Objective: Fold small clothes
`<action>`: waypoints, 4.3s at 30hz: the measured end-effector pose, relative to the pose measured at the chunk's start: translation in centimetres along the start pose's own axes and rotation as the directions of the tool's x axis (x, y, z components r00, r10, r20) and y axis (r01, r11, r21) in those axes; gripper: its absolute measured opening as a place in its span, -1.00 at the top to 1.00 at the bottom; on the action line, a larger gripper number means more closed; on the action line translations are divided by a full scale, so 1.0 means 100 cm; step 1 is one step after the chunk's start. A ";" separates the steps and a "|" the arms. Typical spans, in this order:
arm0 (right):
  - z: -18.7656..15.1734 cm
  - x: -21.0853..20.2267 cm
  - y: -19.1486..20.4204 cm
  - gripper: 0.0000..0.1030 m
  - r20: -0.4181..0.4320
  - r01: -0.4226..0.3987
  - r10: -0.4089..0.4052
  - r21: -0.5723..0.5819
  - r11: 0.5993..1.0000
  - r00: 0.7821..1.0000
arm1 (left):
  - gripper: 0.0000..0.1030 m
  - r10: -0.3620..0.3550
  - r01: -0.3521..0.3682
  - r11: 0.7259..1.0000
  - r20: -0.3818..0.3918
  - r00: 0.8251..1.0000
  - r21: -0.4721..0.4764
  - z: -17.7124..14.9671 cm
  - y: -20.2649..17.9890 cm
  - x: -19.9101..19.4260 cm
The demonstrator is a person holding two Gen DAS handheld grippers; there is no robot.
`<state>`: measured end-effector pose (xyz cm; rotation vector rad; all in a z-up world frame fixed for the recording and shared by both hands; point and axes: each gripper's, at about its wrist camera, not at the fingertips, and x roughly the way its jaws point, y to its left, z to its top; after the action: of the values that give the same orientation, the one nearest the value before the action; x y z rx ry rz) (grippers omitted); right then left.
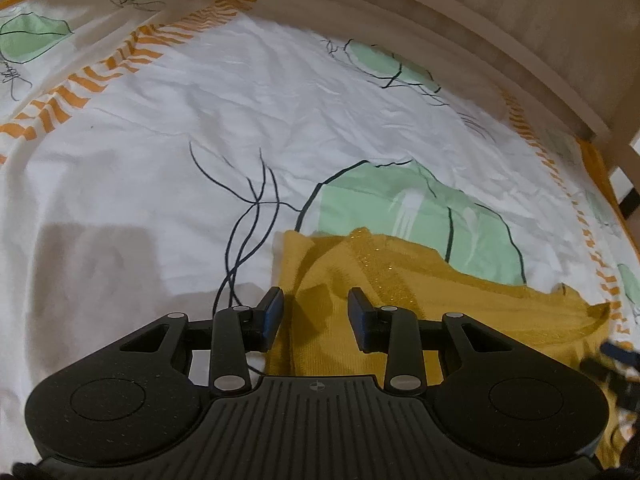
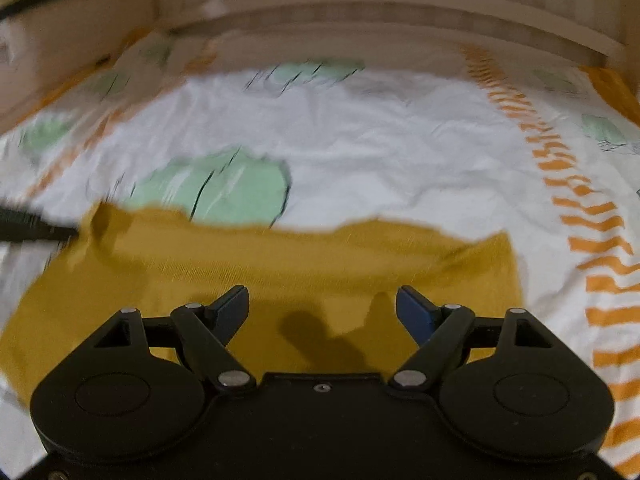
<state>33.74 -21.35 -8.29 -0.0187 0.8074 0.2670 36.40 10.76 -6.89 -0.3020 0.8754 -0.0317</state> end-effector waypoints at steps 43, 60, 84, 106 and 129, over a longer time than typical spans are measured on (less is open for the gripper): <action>-0.035 -0.036 -0.082 -0.83 -0.065 0.032 -0.015 0.266 0.964 0.998 | 0.32 0.011 -0.003 0.996 -0.090 0.996 0.084 -0.006 -0.006 -0.018; -0.065 -0.042 -0.092 -1.00 -0.183 -0.040 0.096 0.285 0.958 0.978 | 0.22 0.017 0.027 0.972 -0.183 0.983 0.234 -0.089 -0.040 -0.048; -0.058 -0.034 -0.127 -1.00 -0.202 -0.143 0.260 0.459 0.877 0.944 | -0.58 0.042 -0.014 0.961 -0.095 0.995 0.276 -0.112 -0.063 -0.049; -0.057 -0.030 -0.148 -1.00 -0.160 -0.196 0.343 0.571 0.797 0.926 | -0.56 0.028 -0.013 0.992 -0.115 0.993 0.125 -0.050 -0.163 -0.020; -0.059 -0.028 -0.154 -1.00 -0.140 -0.226 0.365 0.573 0.788 0.920 | -0.66 0.176 -0.124 0.961 -0.203 0.963 0.247 -0.059 -0.184 0.041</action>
<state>31.42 -37.60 -11.69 0.6395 1.1140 0.3280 36.34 -8.89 -8.52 -0.0104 1.1060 -0.0263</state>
